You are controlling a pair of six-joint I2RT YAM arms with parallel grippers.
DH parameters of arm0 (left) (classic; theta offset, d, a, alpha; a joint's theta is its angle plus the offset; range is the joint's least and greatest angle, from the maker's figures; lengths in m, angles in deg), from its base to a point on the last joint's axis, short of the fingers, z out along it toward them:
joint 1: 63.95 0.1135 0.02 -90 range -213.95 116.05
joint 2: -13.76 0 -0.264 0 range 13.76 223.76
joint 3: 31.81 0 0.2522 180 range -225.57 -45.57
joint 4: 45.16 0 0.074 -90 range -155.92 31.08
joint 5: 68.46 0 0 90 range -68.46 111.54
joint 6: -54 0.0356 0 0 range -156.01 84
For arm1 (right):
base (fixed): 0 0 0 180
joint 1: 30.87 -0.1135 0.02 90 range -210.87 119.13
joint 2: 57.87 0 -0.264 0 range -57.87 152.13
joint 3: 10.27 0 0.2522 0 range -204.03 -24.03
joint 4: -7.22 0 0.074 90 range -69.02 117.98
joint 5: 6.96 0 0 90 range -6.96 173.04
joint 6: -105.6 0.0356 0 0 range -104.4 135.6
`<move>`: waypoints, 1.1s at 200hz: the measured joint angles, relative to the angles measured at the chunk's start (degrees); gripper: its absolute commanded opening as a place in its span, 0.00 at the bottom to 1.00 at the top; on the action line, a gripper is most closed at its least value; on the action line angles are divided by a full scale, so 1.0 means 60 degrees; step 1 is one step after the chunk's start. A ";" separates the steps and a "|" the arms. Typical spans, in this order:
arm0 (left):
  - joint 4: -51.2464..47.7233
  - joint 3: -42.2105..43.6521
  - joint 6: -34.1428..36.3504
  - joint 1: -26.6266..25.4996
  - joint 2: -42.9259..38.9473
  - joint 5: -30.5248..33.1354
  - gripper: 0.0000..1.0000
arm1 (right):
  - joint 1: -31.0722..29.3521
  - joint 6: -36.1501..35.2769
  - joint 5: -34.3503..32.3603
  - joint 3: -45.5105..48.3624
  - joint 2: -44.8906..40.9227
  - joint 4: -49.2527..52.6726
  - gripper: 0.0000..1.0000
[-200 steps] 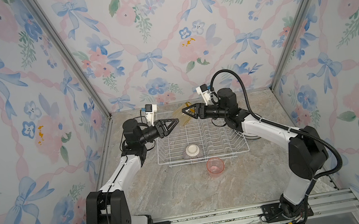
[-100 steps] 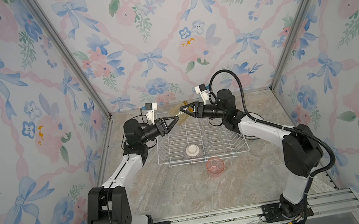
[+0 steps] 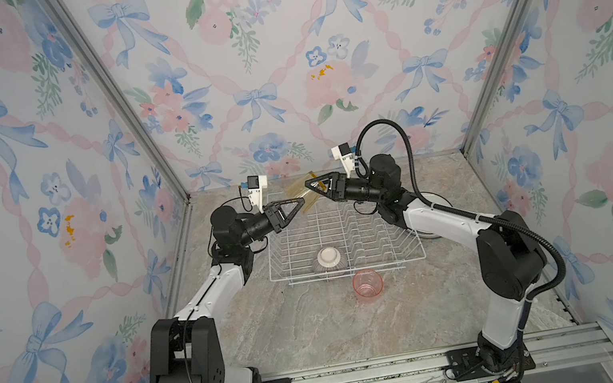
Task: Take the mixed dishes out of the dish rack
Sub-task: 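Close the left gripper on the yellow glass held by the right gripper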
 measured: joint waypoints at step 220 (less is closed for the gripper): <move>-1.6611 -0.5486 0.7216 -0.6488 -0.0510 0.9049 0.00 | 0.0933 -0.5676 -0.3581 0.0259 -0.2506 0.5949 0.97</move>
